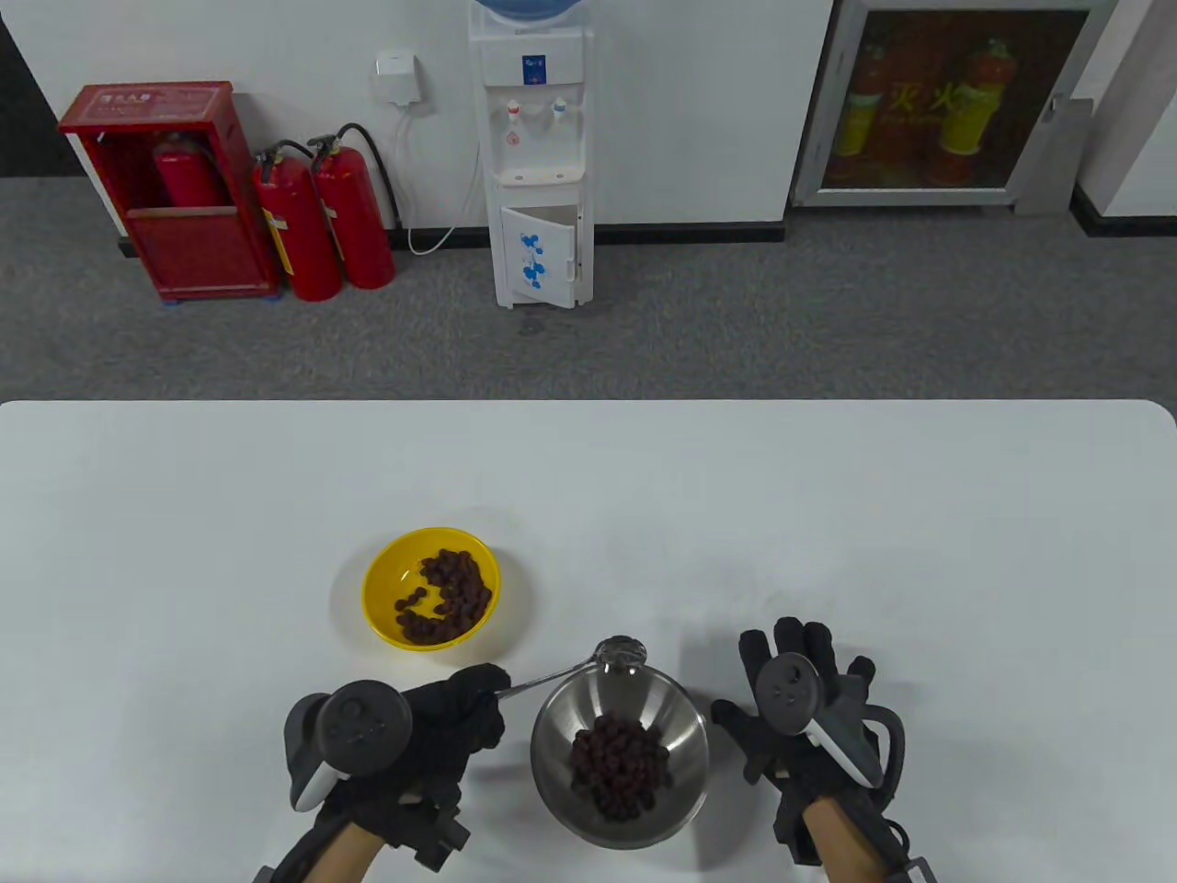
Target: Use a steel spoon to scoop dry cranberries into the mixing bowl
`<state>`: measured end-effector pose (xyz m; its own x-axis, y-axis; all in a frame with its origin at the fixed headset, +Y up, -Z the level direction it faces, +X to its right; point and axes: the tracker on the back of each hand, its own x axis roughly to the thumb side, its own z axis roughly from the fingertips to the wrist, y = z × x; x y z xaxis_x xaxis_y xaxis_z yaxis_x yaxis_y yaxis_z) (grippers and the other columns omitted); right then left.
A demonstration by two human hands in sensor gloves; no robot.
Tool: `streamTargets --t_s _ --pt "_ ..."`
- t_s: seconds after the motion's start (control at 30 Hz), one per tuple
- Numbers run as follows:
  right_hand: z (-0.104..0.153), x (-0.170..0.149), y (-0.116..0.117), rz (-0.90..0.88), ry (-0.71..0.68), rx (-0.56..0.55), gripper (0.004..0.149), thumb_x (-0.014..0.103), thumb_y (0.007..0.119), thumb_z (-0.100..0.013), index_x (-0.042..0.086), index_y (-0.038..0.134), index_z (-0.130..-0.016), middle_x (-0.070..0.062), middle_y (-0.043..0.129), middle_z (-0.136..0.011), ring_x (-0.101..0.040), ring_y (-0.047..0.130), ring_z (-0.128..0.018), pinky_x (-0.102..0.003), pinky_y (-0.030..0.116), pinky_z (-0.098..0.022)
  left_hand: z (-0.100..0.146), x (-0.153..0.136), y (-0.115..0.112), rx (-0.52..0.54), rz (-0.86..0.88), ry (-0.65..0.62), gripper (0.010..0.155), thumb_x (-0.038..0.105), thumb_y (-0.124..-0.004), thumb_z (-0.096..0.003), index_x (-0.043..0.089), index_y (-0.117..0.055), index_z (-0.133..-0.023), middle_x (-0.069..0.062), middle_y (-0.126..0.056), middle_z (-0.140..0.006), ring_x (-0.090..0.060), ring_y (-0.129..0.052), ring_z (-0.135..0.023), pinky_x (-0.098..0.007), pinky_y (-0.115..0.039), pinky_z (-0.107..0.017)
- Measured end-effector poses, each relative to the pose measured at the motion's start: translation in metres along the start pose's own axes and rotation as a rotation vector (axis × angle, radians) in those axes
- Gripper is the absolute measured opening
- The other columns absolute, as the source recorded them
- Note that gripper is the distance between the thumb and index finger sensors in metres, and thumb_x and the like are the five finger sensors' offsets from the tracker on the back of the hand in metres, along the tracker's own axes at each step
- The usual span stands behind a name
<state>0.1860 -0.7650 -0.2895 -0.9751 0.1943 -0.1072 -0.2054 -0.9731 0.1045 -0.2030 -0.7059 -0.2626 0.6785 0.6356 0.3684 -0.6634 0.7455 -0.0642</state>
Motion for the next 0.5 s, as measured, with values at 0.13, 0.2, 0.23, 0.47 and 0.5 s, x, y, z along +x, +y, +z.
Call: streamTargets --t_s 0.13,0.2,0.23,0.47,0.5 --pt "0.000 0.000 0.000 0.000 0.001 -0.001 0.085 0.074 0.069 -0.038 0.041 0.034 -0.107 0.005 0.009 -0.114 -0.026 0.008 -0.110 -0.070 0.010 -0.070 0.000 -0.006 0.001 0.033 -0.003 0.038 0.044 0.044 -0.068 -0.0471 0.026 -0.077 -0.086 0.011 -0.104 -0.055 -0.018 -0.105 -0.031 -0.041 -0.088 -0.033" --pt "0.000 0.000 0.000 -0.001 0.001 -0.001 0.085 0.074 0.069 -0.038 0.041 0.034 -0.107 0.005 0.009 -0.114 -0.026 0.008 -0.110 -0.070 0.010 -0.070 0.000 -0.014 0.004 0.068 0.035 0.082 0.044 0.045 -0.067 -0.0473 0.025 -0.077 -0.086 0.012 -0.103 -0.054 -0.016 -0.104 -0.028 -0.040 -0.088 -0.031" --pt "0.000 0.000 0.000 -0.001 0.001 -0.001 0.085 0.074 0.069 -0.038 0.041 0.034 -0.107 0.005 0.009 -0.114 -0.026 0.008 -0.110 -0.070 0.010 -0.070 0.000 -0.020 0.006 0.090 0.090 0.121 0.044 0.044 -0.066 -0.0475 0.025 -0.076 -0.086 0.012 -0.103 -0.054 -0.016 -0.104 -0.027 -0.039 -0.088 -0.031" --pt "0.000 0.000 0.000 -0.004 -0.001 -0.002 0.085 0.074 0.069 -0.038 0.041 0.035 -0.107 0.005 0.009 -0.114 -0.026 0.008 -0.110 -0.070 0.010 -0.070 0.010 -0.070 0.021 0.230 0.439 0.421 0.046 0.043 -0.065 -0.0488 0.022 -0.072 -0.089 0.010 -0.100 -0.054 -0.016 -0.101 -0.026 -0.040 -0.087 -0.029" --pt "0.000 0.000 0.000 -0.005 -0.001 -0.001 0.085 0.074 0.069 -0.038 0.041 0.034 -0.107 0.005 0.009 -0.114 -0.026 0.008 -0.110 -0.070 0.010 -0.069 0.011 -0.077 0.022 0.250 0.477 0.447 0.046 0.043 -0.064 -0.0488 0.022 -0.071 -0.089 0.010 -0.100 -0.055 -0.015 -0.101 -0.026 -0.039 -0.087 -0.029"
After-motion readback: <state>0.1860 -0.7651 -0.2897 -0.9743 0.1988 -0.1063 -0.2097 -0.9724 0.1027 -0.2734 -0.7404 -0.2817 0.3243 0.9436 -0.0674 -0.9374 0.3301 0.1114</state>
